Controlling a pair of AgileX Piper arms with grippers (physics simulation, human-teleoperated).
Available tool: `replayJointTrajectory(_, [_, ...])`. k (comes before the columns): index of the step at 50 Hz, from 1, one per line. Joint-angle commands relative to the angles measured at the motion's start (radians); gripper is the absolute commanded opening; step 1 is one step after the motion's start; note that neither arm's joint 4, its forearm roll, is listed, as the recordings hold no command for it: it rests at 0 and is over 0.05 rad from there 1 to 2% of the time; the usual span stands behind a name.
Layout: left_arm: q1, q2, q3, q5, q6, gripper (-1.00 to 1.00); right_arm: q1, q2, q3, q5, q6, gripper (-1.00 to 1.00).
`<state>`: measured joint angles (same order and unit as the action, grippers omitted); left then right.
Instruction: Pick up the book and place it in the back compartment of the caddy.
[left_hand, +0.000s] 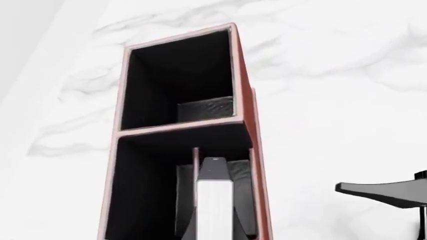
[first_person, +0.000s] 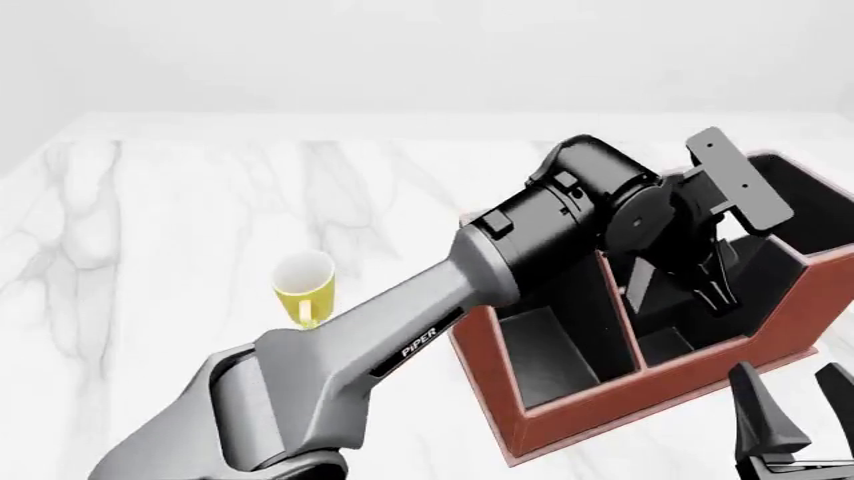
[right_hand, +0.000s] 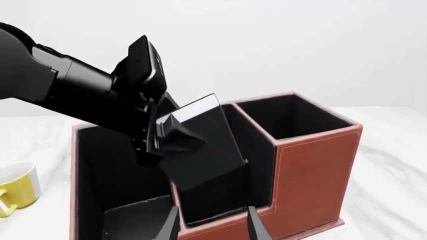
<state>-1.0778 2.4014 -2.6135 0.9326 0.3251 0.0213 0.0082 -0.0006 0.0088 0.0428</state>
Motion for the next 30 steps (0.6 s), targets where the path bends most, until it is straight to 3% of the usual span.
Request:
replayJointTrajectory(1, [-0.005,-0.021,0.089,-0.082,0.009,-1.00,-0.001,0.001,0.000,-0.001,-0.001,1.00])
replayJointTrajectory(19, [-0.014,-0.014,0.146,-0.153,-0.003,-1.00,0.000,0.004,0.000,-0.003,0.001,1.00])
replayJointTrajectory(30, [-0.001,0.027,0.097,-0.140,0.000,-1.00,0.001,0.009,0.000,-0.005,0.006,1.00])
